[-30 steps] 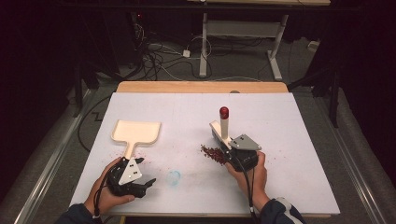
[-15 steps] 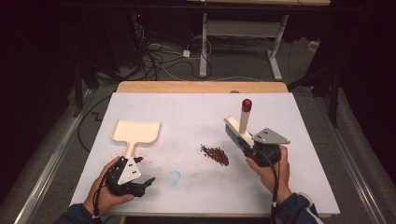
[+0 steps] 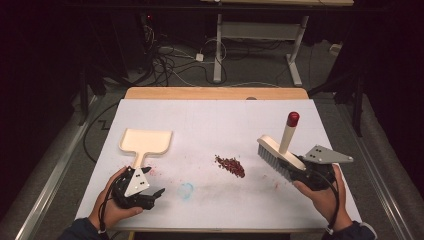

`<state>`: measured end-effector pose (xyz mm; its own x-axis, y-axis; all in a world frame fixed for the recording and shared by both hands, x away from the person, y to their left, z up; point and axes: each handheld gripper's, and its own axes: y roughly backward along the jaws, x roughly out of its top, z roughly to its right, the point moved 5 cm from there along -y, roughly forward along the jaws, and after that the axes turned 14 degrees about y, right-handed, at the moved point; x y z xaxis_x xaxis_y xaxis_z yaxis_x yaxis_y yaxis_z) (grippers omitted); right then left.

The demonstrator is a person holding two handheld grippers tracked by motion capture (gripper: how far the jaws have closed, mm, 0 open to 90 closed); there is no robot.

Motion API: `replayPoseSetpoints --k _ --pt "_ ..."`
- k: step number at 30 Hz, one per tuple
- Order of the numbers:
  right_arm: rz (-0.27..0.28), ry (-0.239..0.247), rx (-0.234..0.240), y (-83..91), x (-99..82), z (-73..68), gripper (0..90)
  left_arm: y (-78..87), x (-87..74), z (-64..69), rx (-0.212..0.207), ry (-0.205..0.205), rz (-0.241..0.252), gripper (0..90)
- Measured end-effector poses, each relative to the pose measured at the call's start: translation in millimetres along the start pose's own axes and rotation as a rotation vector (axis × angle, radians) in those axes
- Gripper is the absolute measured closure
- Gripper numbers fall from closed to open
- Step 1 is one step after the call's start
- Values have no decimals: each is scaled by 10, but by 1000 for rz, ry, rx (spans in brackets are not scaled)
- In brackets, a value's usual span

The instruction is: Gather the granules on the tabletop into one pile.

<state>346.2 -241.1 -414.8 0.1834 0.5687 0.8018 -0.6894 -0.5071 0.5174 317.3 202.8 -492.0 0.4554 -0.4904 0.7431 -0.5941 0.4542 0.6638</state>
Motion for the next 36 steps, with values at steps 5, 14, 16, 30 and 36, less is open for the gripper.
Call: replayPoseSetpoints --k 5,14,16,30,36 --pt "-20 3 81 161 -76 -61 676 4 -6 3 -1 5 -6 194" --pt "-125 38 276 242 -189 -147 675 -13 -13 3 -4 5 -19 193" --pt "-163 28 287 195 -230 -119 675 -24 -14 6 -3 9 -21 190" --pt "-281 43 320 -192 -275 338 617 -41 -8 11 -10 -1 -25 190" --pt "-299 45 331 -381 -289 531 562 -50 -15 26 -17 -6 -33 190"
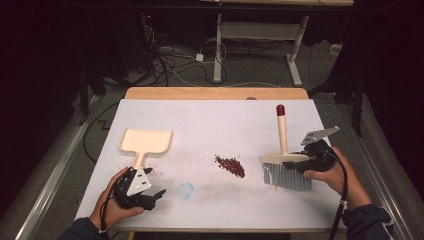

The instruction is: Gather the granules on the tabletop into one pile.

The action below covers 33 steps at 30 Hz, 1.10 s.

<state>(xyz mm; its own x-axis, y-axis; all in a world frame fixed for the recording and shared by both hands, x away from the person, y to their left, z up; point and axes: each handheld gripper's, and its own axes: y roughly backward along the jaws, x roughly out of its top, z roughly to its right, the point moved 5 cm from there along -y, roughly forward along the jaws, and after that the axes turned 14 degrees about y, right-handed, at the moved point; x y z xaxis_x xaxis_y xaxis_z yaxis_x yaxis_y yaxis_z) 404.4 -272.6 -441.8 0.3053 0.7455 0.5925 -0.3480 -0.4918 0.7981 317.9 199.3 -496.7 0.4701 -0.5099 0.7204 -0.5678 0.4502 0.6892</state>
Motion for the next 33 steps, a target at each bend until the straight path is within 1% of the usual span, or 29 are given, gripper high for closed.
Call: replayPoseSetpoints --k 1,3,5,6,7,8,9,10,12,13,14,15,17,18,20,22,24,25,26,30,31,33 --pt "-5 -2 -1 -21 -4 38 547 -3 -1 1 0 0 -1 191" --pt "-15 -24 -2 -42 -26 130 500 -4 -5 4 -3 0 -4 190" --pt "0 -42 -19 -9 -47 235 452 -6 -10 6 -3 -1 -6 191" --pt "-2 -59 -25 -4 -66 283 433 -7 -11 6 -4 -1 -7 191" --pt "-2 -74 -40 1 -86 323 492 -7 -11 5 -4 0 -7 191" --pt "-10 -87 -85 10 -110 367 507 -6 -12 4 -3 0 -6 190" --pt "-30 -109 -118 9 -144 409 533 -7 -12 3 -5 1 -6 191" --pt "-42 -130 -131 3 -174 437 528 -7 -12 2 -5 1 -7 190" --pt "-43 -159 -176 -27 -222 492 578 -10 -13 8 -5 1 -9 191" --pt "-61 -171 -199 -53 -246 510 604 -12 -11 11 -6 0 -9 191" --pt "-81 -170 -232 -84 -267 532 629 -15 -9 12 -4 -3 -9 191" --pt "-91 -179 -261 -119 -285 554 654 -17 -8 16 -6 -5 -9 191" --pt "-104 -208 -291 -199 -315 591 688 -25 -11 25 -11 -1 -17 191" --pt "-119 -207 -311 -239 -326 608 697 -26 -6 20 -8 -7 -13 191" --pt "-131 -201 -343 -304 -334 642 726 -34 -10 24 -15 2 -18 192" --pt "-141 -215 -373 -330 -346 683 722 -37 -8 19 -11 -5 -16 192" --pt "-129 -235 -373 -355 -352 708 717 -38 -13 23 -17 3 -19 192" --pt "-133 -232 -382 -371 -355 719 716 -39 -12 21 -16 3 -19 192" --pt "-139 -229 -391 -389 -353 725 717 -37 -8 16 -10 -4 -16 192" --pt "-135 -219 -398 -454 -319 731 701 -38 -6 18 -9 -5 -15 192" --pt "-138 -216 -401 -467 -309 731 692 -39 -10 24 -14 2 -19 192" --pt "-142 -215 -407 -487 -295 724 686 -35 -11 21 -12 2 -18 192"
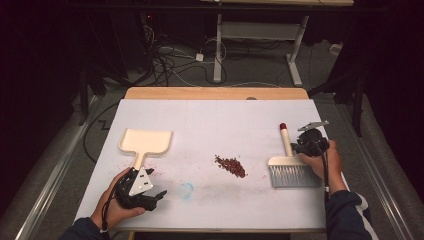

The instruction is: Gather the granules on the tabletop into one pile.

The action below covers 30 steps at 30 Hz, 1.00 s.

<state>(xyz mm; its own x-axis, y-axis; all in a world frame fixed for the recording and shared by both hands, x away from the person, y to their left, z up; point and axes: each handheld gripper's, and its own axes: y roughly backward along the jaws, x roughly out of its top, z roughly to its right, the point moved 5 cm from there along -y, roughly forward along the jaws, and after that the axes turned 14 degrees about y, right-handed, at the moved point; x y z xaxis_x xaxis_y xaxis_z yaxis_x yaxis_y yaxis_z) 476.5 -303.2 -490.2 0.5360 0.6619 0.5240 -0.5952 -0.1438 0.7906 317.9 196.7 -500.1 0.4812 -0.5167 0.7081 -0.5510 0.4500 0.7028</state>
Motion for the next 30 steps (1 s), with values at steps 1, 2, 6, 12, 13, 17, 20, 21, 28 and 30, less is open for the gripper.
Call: replayPoseSetpoints --k 1,2,6,12,13,17,20,21,28,30 --pt "2 -4 2 0 5 -5 674 1 -1 -4 0 1 0 192" --pt "2 -6 -2 4 8 -5 661 5 3 -12 7 -4 5 192" --pt "34 -22 -24 63 36 6 612 12 2 -14 9 -5 7 192" --pt "204 -56 -33 327 161 -17 546 32 12 -25 17 -3 19 192" --pt "237 -59 -35 384 188 -27 526 36 14 -26 19 -3 22 192" --pt "367 -73 -23 621 295 -74 468 45 14 -31 26 -3 25 192" --pt "437 -62 -27 763 360 -119 443 50 15 -35 29 -2 25 192" --pt "453 -52 -27 797 376 -137 429 52 16 -35 30 -1 26 192" --pt "531 -33 -40 920 475 -264 363 55 16 -32 32 -3 26 192" --pt "552 -31 -34 943 496 -292 342 58 16 -34 32 -1 28 192"
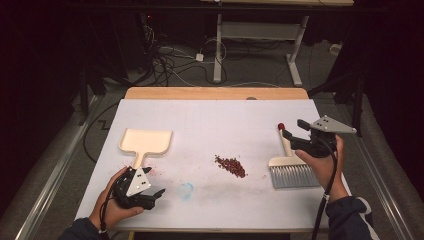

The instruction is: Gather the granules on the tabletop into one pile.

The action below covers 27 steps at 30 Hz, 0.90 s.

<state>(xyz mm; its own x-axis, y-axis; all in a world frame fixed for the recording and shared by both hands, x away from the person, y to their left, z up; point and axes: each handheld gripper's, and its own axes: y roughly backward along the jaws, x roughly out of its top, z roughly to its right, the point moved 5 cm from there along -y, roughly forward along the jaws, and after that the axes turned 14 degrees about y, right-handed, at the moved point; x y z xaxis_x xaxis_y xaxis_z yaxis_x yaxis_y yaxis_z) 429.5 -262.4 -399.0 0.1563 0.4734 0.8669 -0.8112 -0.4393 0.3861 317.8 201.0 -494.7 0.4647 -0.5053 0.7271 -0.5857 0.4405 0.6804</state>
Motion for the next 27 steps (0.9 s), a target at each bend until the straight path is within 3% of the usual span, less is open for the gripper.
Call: replayPoseSetpoints --k 5,11,17,23,27 --pt "21 12 13 41 57 -71 308 7 -1 -6 0 4 6 191" --pt "39 26 -13 102 85 -140 268 9 -2 -3 3 2 7 191" --pt "39 58 -46 190 69 -190 240 17 -6 -5 0 15 9 191" --pt "51 64 -30 302 24 -218 215 25 -1 -2 2 19 16 189" --pt "54 85 -47 371 -5 -251 208 30 2 -8 4 19 18 188"
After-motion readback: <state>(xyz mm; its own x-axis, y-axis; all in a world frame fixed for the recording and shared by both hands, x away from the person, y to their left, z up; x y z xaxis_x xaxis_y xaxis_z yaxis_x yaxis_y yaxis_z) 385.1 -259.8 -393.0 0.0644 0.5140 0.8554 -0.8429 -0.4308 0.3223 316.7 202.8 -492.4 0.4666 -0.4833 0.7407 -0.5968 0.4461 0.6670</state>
